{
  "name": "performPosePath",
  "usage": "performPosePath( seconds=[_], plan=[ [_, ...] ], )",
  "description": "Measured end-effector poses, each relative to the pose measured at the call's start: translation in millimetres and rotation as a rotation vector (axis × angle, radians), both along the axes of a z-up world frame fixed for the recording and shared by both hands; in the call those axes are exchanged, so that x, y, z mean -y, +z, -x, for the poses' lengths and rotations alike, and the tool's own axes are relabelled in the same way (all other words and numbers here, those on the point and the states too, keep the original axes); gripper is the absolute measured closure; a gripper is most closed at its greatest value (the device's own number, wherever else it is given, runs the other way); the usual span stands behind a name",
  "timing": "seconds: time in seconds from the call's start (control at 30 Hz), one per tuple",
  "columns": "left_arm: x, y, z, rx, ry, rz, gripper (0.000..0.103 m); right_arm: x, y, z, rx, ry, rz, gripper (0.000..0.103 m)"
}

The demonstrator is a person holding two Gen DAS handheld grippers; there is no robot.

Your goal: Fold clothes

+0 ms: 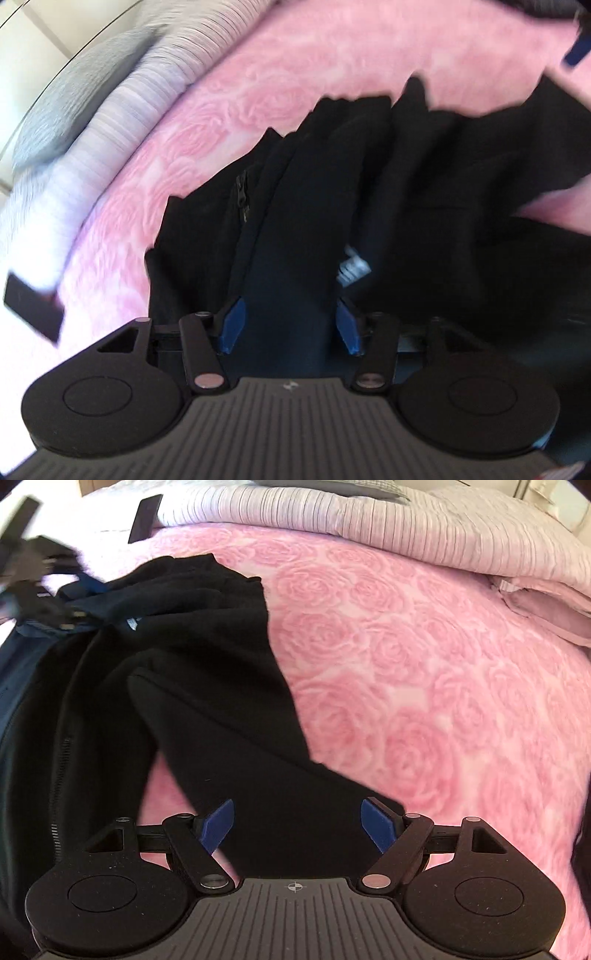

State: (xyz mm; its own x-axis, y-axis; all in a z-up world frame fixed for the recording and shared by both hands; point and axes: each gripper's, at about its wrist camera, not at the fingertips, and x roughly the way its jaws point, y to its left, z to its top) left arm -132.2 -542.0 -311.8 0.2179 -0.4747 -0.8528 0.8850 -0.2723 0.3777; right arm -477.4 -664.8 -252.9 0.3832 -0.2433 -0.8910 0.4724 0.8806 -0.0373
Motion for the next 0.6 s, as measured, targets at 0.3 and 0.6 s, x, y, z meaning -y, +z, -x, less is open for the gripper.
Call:
performPosePath(
  seconds=[0.3, 0.6],
  plan=[
    [-53.9, 107.5, -135.5, -0.090, 0.441, 0.248, 0.100, 23.7, -6.5, -29.4, 0.005, 0.026, -0.066, 0.024],
    [-234.6, 157.7, -353.5, 0.259, 1.212, 0.254, 0.064, 14.8, 8.9, -79.9, 0.031, 0.050, -0.035, 0.024]
  ],
)
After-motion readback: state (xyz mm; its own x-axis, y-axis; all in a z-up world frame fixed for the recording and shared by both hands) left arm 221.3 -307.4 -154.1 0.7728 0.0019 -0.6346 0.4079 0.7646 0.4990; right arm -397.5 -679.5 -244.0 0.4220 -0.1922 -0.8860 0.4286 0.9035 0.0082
